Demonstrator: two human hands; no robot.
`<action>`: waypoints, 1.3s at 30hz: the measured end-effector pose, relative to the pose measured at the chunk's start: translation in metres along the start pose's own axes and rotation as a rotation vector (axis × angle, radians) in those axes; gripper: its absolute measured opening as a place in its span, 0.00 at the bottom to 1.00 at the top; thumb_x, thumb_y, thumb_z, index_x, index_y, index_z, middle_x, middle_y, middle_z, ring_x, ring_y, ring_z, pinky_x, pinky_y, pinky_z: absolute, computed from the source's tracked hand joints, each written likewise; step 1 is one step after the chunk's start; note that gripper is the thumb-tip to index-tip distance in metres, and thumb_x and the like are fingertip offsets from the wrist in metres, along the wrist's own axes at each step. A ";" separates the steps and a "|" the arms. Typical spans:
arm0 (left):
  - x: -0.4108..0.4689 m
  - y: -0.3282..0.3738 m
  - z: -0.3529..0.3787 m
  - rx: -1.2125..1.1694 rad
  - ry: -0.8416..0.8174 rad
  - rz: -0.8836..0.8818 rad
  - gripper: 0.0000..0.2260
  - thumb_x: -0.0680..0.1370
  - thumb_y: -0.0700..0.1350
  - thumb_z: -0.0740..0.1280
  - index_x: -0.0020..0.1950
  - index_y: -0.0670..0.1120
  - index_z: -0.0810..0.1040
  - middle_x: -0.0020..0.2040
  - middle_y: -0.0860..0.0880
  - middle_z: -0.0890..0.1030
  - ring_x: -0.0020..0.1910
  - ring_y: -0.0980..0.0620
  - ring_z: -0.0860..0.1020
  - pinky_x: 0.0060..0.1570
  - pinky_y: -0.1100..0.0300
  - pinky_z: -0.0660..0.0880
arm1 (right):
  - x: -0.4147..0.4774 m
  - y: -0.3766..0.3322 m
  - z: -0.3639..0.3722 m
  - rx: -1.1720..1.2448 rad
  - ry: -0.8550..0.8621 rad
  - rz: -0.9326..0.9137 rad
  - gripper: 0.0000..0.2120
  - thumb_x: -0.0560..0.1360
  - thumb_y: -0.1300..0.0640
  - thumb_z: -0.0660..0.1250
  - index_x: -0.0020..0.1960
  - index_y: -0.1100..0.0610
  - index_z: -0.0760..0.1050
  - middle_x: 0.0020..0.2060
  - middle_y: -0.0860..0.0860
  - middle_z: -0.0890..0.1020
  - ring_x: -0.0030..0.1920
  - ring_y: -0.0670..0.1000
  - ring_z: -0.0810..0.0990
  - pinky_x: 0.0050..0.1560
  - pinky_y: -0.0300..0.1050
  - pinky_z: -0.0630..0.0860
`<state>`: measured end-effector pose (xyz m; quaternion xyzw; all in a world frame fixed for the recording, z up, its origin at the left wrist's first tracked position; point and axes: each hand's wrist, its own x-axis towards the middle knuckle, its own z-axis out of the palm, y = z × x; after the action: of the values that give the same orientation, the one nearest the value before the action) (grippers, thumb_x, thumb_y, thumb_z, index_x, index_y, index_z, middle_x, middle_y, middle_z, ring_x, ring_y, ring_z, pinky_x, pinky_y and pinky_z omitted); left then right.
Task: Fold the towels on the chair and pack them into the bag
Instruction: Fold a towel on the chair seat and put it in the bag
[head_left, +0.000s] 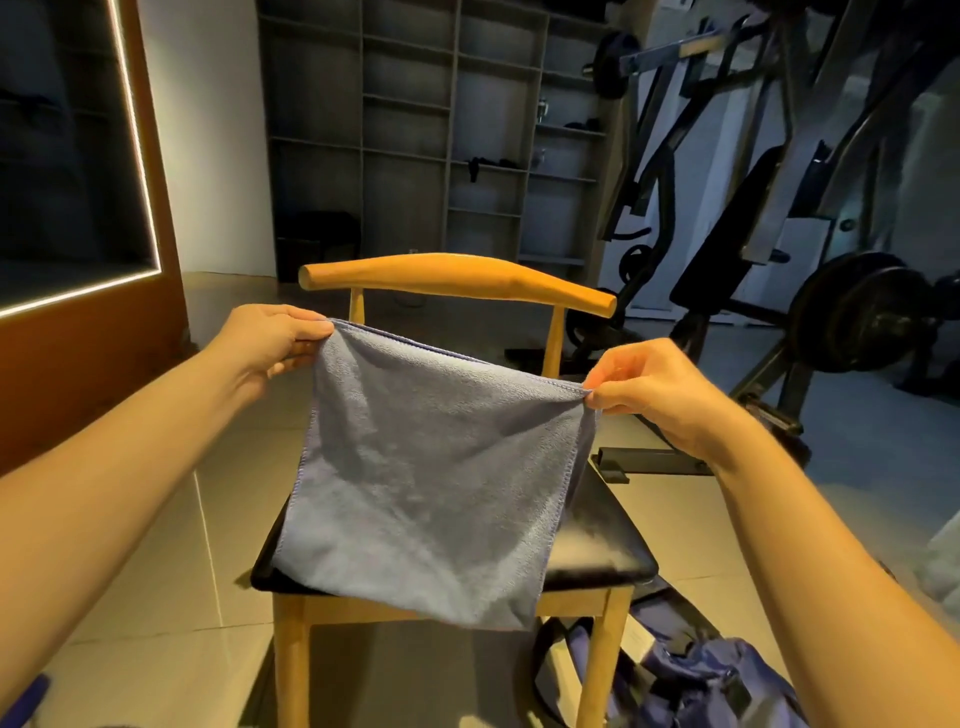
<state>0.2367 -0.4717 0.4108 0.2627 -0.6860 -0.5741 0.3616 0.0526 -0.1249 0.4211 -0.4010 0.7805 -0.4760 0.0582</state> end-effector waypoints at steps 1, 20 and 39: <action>0.002 -0.004 0.001 0.001 0.003 -0.018 0.01 0.78 0.39 0.73 0.47 0.44 0.84 0.46 0.45 0.84 0.45 0.49 0.82 0.46 0.58 0.79 | 0.002 0.002 0.002 -0.039 -0.001 0.007 0.05 0.73 0.69 0.73 0.40 0.62 0.84 0.39 0.57 0.86 0.47 0.58 0.85 0.52 0.51 0.84; 0.006 -0.015 -0.015 0.060 -0.134 -0.009 0.04 0.75 0.40 0.75 0.49 0.43 0.85 0.49 0.45 0.84 0.54 0.47 0.80 0.49 0.58 0.75 | 0.030 0.019 0.023 0.144 0.358 0.178 0.06 0.75 0.70 0.69 0.43 0.61 0.81 0.42 0.55 0.82 0.49 0.54 0.82 0.42 0.45 0.79; -0.044 0.045 -0.062 -0.279 -0.457 0.120 0.17 0.61 0.49 0.85 0.46 0.46 0.87 0.51 0.45 0.84 0.55 0.49 0.83 0.59 0.55 0.80 | 0.000 -0.049 -0.016 0.525 0.206 -0.071 0.14 0.73 0.76 0.59 0.40 0.60 0.76 0.30 0.49 0.78 0.29 0.44 0.76 0.27 0.33 0.72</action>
<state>0.3151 -0.4659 0.4512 0.0326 -0.6784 -0.6851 0.2635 0.0729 -0.1252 0.4689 -0.3490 0.6178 -0.7018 0.0639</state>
